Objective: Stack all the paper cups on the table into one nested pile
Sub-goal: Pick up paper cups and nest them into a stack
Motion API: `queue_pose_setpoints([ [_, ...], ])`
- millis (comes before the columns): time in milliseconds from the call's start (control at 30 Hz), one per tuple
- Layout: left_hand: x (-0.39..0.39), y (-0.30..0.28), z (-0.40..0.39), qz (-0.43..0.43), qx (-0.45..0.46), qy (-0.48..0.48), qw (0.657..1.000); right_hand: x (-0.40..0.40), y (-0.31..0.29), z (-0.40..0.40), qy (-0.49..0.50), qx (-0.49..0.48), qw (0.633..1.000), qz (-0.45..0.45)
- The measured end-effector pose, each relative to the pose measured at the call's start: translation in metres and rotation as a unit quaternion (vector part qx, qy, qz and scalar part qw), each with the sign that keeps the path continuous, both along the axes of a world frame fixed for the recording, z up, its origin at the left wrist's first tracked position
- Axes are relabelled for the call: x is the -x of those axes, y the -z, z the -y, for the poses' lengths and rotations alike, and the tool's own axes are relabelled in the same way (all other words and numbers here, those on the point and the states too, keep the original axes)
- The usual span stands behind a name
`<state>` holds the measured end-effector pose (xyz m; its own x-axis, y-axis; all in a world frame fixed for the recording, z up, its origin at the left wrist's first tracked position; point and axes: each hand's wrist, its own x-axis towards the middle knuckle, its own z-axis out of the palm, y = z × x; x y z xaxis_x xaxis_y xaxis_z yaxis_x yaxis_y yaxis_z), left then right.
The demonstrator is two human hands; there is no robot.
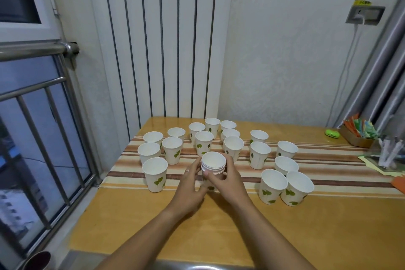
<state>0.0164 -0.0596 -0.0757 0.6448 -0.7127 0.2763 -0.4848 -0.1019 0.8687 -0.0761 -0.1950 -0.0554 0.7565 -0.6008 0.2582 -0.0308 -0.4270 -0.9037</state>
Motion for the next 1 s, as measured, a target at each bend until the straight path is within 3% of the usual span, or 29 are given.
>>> queue_pose_setpoints([
  [200,-0.001,0.006,-0.005,0.142,0.003,-0.075,0.987,0.003,0.022,-0.004,0.003,0.011,1.000,-0.002],
  [333,-0.005,0.001,-0.012,0.308,0.023,-0.214,0.927,-0.001,0.022,-0.006,0.011,0.005,1.000,0.010],
  [400,-0.009,0.000,-0.014,0.334,0.011,-0.286,0.898,-0.002,0.020,-0.008,0.009,0.005,1.000,0.007],
  [500,-0.017,0.002,-0.018,0.304,-0.026,-0.372,0.877,-0.002,0.019,-0.010,0.009,0.000,1.000,0.007],
  [767,-0.029,0.021,-0.028,0.106,-0.070,-0.431,0.893,-0.002,0.020,-0.014,0.020,-0.004,1.000,-0.001],
  [1000,-0.023,-0.001,-0.020,0.081,0.047,-0.366,0.926,-0.009,0.021,-0.013,0.011,-0.001,1.000,0.002],
])
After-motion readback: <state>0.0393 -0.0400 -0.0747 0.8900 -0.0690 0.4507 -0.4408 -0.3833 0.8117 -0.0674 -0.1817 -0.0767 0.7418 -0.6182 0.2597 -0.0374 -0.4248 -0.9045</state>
